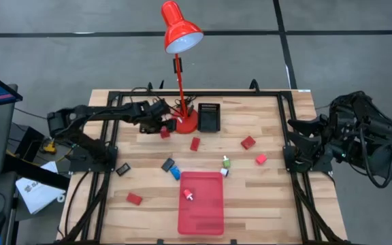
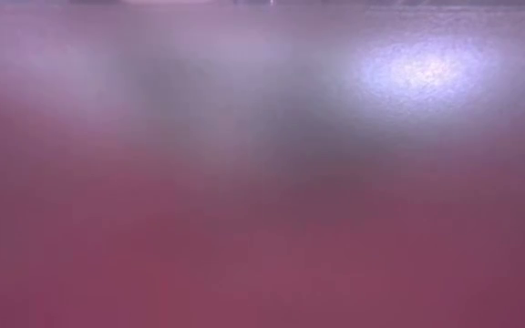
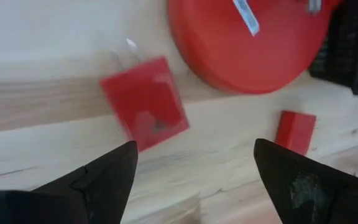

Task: Pick & Place Office items
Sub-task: Put the left red charger adapter into the red bin

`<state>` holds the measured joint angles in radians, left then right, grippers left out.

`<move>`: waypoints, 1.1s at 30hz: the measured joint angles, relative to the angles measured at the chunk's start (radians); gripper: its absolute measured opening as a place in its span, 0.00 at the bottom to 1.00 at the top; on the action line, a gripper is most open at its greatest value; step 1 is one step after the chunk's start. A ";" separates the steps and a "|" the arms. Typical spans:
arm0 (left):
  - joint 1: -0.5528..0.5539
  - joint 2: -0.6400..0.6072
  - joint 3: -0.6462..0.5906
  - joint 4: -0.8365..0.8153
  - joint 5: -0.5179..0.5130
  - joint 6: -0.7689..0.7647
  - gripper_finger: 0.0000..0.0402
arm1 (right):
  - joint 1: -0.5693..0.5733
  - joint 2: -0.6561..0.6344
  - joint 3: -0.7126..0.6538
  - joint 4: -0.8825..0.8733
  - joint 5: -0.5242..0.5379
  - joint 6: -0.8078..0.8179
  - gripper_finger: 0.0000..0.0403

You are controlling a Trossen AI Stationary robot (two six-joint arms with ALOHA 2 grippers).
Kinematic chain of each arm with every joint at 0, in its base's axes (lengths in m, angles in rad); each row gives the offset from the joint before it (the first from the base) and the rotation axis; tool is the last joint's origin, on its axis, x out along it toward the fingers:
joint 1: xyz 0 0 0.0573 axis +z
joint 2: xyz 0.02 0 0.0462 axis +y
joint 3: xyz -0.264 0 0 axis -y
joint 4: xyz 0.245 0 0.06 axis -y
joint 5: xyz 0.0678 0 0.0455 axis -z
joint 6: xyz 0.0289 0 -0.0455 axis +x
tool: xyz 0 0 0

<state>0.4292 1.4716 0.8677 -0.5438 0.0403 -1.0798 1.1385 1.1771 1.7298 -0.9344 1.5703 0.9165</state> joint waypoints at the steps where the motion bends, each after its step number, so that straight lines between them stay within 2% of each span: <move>1: -0.004 0.017 0.000 0.015 0.007 0.000 0.80 | 0.000 0.001 0.000 0.000 0.000 0.000 0.70; 10: -0.002 0.066 0.000 0.066 -0.013 -0.007 0.81 | 0.000 0.007 0.000 0.033 0.000 0.000 0.70; 26: 0.007 0.137 -0.004 0.004 -0.043 -0.001 0.81 | 0.000 0.016 0.000 0.034 -0.001 0.000 0.70; 33: 0.010 0.113 -0.011 -0.011 -0.058 0.002 0.81 | 0.000 0.022 0.000 0.042 -0.001 0.000 0.70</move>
<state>0.4389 1.5849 0.8566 -0.5552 -0.0181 -1.0779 1.1385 1.1995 1.7298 -0.8920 1.5695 0.9161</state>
